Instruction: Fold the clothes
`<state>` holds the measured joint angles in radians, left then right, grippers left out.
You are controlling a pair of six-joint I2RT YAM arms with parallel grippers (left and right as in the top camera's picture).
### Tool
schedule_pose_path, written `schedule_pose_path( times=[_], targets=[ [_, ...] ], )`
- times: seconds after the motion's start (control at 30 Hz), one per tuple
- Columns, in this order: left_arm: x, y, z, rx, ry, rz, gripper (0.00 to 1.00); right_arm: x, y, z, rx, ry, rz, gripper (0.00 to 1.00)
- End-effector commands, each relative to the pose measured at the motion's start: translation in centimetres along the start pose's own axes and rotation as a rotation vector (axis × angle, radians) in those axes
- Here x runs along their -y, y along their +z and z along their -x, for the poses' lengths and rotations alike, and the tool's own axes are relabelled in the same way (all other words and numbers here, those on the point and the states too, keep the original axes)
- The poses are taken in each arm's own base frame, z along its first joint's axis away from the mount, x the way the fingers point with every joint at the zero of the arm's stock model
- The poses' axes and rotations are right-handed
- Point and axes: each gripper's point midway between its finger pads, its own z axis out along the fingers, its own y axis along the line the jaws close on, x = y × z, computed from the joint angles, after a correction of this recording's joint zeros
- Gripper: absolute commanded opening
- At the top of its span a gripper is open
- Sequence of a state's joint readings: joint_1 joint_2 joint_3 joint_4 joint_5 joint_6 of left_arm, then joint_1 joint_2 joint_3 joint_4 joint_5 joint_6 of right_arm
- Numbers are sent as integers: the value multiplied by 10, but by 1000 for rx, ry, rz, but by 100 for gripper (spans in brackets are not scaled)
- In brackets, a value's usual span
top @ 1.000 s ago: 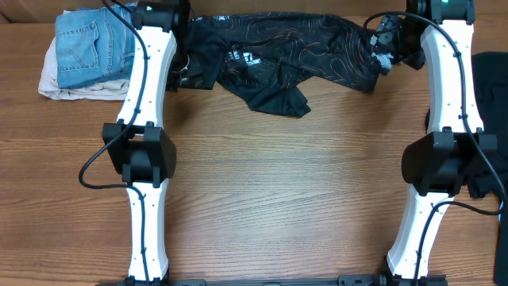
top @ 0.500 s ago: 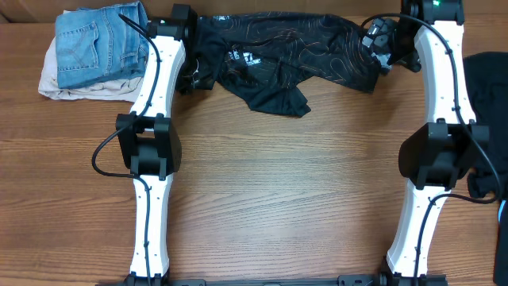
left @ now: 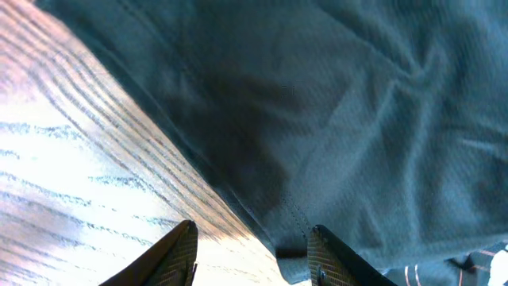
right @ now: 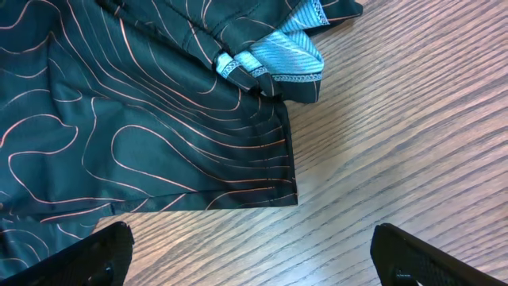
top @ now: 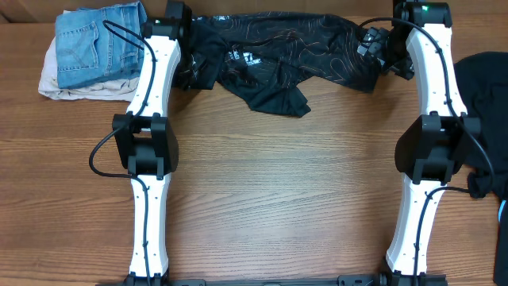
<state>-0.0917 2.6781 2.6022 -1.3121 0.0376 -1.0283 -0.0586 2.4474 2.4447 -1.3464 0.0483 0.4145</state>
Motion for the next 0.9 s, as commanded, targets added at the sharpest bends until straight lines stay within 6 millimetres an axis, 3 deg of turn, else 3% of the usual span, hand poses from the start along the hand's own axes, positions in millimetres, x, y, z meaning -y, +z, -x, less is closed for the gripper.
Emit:
schedule_pose_path(
  times=[0.0,0.43,0.6,0.87],
  targets=[
    [-7,8,5,10,-105,26,49,1,4,-2,-14,11,-1,100],
    [-17,7,27,84,-160,52,49,3,4,-6,-27,36,-9,100],
    [-21,22,22,50,-176,67,50,-1,5,4,9,93,12,100],
    [-33,37,17,25,-179,117,50,1,12,-1,-15,117,-3,100]
  ],
)
